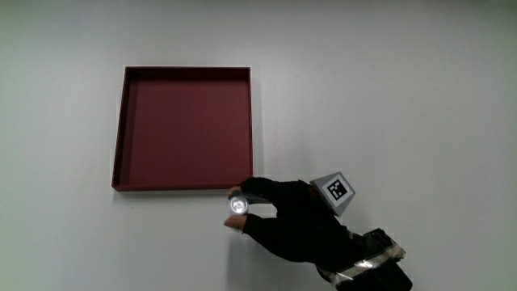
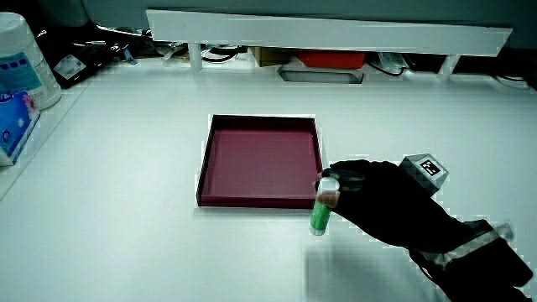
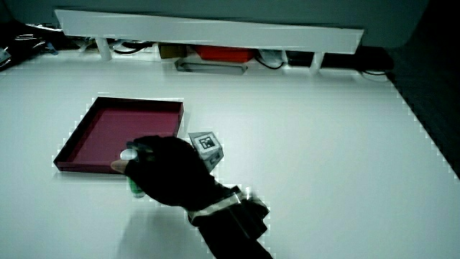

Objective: Place glue stick

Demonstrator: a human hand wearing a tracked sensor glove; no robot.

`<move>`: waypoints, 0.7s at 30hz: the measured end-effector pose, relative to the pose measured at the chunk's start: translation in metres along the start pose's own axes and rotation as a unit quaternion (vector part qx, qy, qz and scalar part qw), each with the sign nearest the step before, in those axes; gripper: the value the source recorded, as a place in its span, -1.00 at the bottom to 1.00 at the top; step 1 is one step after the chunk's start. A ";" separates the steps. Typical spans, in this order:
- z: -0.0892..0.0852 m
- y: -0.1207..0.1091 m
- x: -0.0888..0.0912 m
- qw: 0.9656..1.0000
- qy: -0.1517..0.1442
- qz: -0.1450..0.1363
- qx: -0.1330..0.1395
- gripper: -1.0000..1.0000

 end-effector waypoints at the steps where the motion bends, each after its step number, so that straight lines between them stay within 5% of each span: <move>1: -0.001 -0.003 0.002 1.000 -0.004 0.005 -0.001 0.00; 6: -0.004 -0.015 0.013 1.000 0.008 -0.024 -0.007 0.00; 10: -0.006 -0.020 0.020 0.999 -0.008 -0.030 -0.012 0.00; 21: -0.004 -0.025 0.031 0.999 0.018 -0.038 -0.008 0.00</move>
